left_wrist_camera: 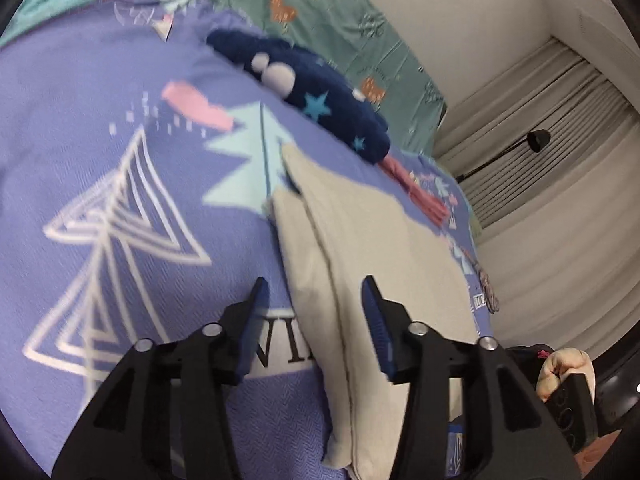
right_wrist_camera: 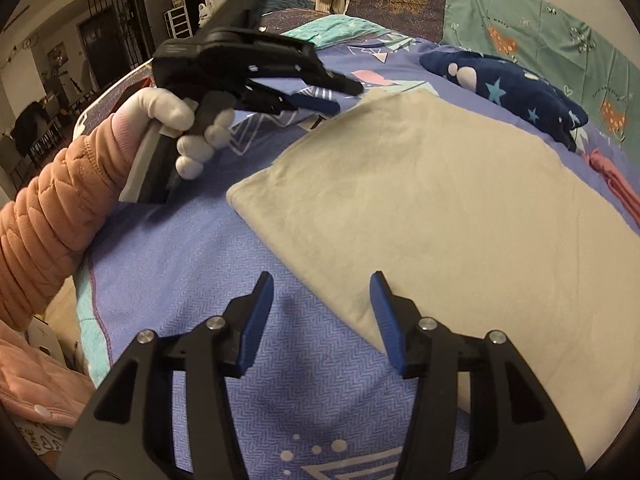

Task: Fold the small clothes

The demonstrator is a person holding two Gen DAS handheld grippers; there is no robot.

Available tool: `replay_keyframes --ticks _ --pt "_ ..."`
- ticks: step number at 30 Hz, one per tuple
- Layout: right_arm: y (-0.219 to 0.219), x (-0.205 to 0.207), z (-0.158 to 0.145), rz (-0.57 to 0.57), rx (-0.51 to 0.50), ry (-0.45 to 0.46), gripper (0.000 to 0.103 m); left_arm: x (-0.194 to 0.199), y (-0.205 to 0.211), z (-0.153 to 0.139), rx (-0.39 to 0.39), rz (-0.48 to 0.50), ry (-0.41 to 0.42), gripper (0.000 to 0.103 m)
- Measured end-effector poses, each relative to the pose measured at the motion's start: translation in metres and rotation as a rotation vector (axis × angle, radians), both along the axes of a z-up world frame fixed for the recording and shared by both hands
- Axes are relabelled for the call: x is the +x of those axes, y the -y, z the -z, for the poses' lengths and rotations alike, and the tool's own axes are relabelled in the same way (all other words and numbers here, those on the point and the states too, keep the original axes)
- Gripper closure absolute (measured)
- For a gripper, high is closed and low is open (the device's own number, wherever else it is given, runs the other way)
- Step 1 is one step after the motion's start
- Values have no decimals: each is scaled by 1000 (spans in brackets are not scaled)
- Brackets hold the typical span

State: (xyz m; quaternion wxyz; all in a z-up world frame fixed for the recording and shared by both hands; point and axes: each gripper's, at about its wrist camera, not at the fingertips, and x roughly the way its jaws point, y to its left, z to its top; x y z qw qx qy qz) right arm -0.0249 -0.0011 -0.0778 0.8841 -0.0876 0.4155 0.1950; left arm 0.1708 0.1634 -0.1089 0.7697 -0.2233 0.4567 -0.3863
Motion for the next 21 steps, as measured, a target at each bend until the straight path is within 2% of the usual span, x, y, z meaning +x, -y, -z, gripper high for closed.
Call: replay_keyframes --ticks 3,7,10,12,15,16,17,18,19,21 --pt "-11 -2 3 5 -91 38 45 -9 5 6 -24 -1 46 47" --pt "-27 1 12 -1 -179 56 45 -7 0 10 -57 -4 27 47" --pt "-44 3 13 -28 -273 129 45 -15 -10 -1 -27 -55 24 47" --pt "-49 3 11 -52 -293 159 45 -31 -26 -15 -40 -87 77 47" --pt "-41 7 7 -49 -256 157 45 -73 -55 -33 -38 -89 171 48" --pt "-36 9 6 -39 -243 154 45 -85 -61 -35 -32 -78 184 50" --pt "-26 12 4 -22 -212 139 45 -100 -66 -35 -16 -57 192 69" --pt "-19 14 2 -8 -182 122 45 -113 -68 -33 -1 -23 190 91" --pt "-10 16 0 9 -144 99 45 -123 -70 -31 3 1 188 95" --pt "11 18 -5 62 -74 52 45 -145 -69 -29 14 67 196 96"
